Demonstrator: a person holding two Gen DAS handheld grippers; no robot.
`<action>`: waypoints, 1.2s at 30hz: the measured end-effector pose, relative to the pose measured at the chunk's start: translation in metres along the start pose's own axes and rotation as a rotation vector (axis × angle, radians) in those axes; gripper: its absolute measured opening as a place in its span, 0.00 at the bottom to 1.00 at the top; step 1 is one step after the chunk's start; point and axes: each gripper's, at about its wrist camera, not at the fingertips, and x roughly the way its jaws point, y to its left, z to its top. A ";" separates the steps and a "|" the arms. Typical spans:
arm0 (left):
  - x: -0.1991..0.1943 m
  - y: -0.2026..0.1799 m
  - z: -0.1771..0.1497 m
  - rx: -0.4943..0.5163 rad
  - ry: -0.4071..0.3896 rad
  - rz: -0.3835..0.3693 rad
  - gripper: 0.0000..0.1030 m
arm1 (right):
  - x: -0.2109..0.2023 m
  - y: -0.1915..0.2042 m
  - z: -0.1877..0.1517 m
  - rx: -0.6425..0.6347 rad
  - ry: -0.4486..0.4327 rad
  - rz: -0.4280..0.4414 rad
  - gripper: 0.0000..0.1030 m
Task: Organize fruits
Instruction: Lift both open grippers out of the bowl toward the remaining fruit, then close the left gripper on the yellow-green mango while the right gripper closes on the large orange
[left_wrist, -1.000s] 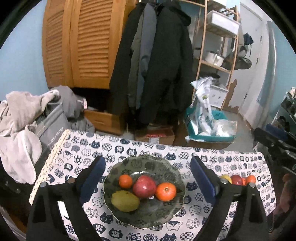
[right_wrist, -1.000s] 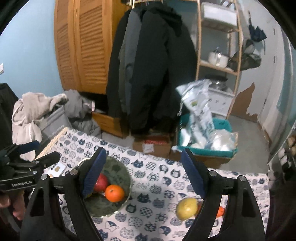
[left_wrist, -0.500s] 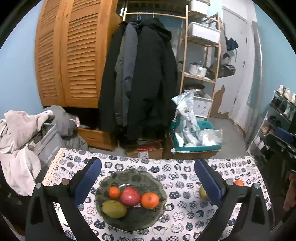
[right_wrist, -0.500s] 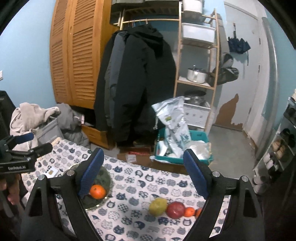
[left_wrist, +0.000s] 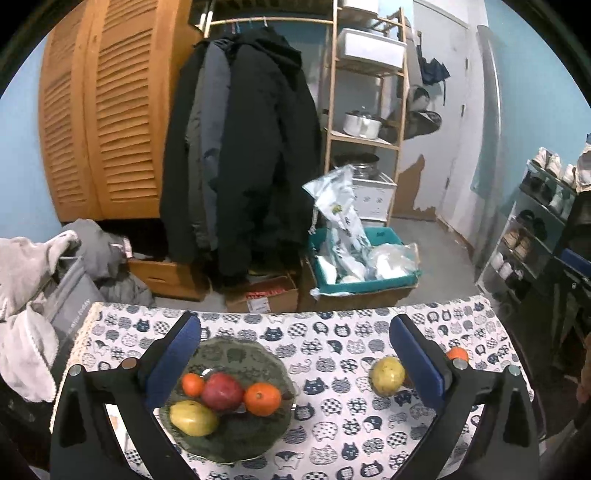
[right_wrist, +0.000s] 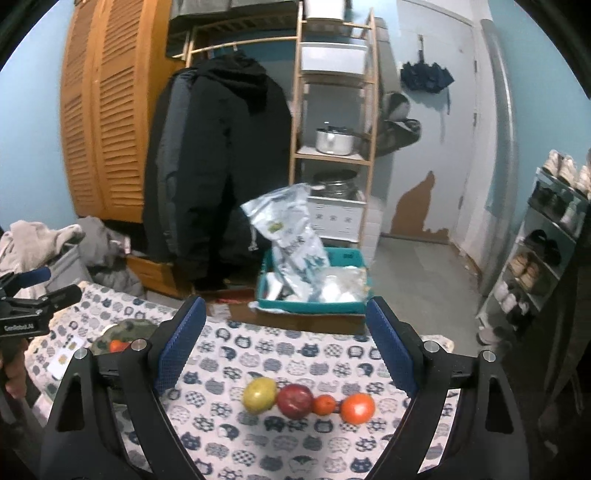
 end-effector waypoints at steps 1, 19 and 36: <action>0.002 -0.004 0.000 0.002 0.004 -0.005 1.00 | 0.000 -0.004 -0.001 0.002 0.002 -0.007 0.85; 0.075 -0.067 -0.021 0.090 0.163 -0.032 1.00 | 0.027 -0.066 -0.038 0.076 0.139 -0.105 0.85; 0.168 -0.106 -0.070 0.155 0.377 -0.043 1.00 | 0.106 -0.114 -0.106 0.130 0.386 -0.179 0.85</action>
